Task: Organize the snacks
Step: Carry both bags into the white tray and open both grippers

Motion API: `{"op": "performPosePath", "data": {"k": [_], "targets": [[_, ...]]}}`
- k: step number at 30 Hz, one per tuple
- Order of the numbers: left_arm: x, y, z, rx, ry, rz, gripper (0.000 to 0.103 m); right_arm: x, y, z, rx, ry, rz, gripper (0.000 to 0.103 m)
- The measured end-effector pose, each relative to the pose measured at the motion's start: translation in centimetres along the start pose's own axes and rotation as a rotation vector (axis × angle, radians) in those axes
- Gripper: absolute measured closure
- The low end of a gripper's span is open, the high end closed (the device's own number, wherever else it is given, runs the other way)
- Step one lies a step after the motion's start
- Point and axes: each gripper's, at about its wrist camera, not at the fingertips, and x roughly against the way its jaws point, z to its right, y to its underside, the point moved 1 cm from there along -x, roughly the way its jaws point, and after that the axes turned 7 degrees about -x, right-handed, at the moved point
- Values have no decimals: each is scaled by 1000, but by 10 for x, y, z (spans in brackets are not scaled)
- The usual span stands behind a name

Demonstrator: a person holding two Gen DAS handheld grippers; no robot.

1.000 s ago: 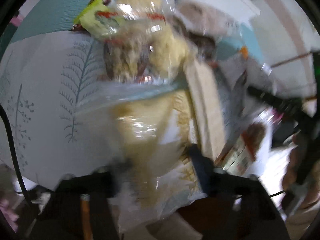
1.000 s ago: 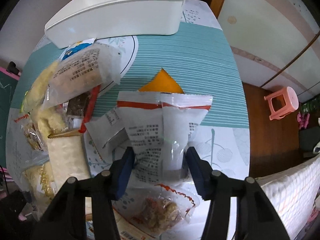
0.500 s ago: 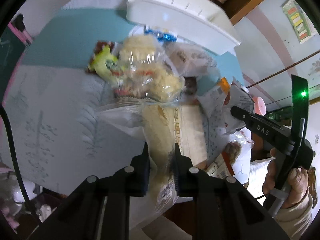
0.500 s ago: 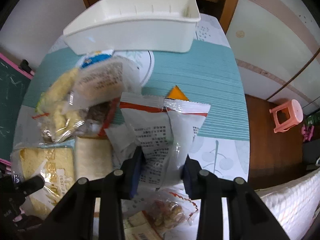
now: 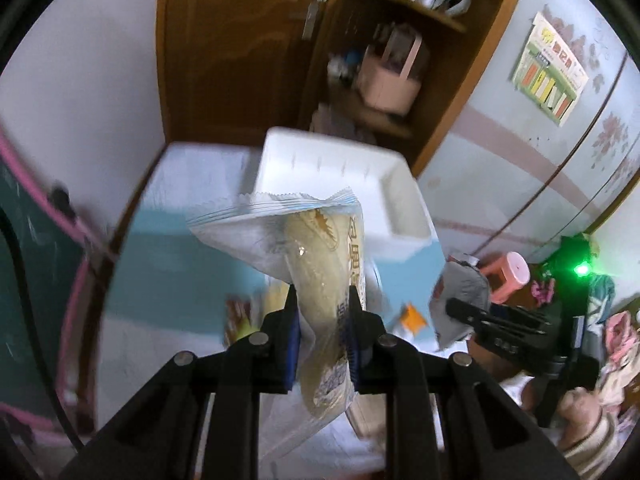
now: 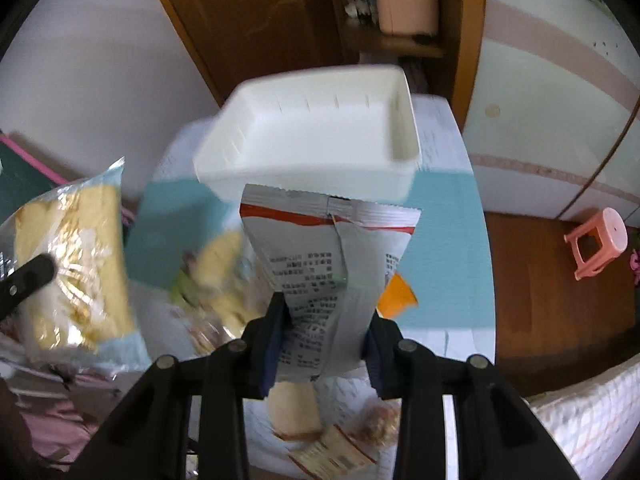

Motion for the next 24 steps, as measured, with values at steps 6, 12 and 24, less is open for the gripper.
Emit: {"op": "performPosePath", "data": {"k": [6, 12, 24], "targets": [[-36, -76, -9, -107, -5, 29, 86, 19, -73, -27, -41, -2, 77, 67], [-106, -139, -7, -185, -18, -2, 86, -9, -138, -37, -98, 46, 84, 67], [-168, -150, -16, -178, -3, -56, 13, -77, -183, -31, -224, 136, 3, 48]]}}
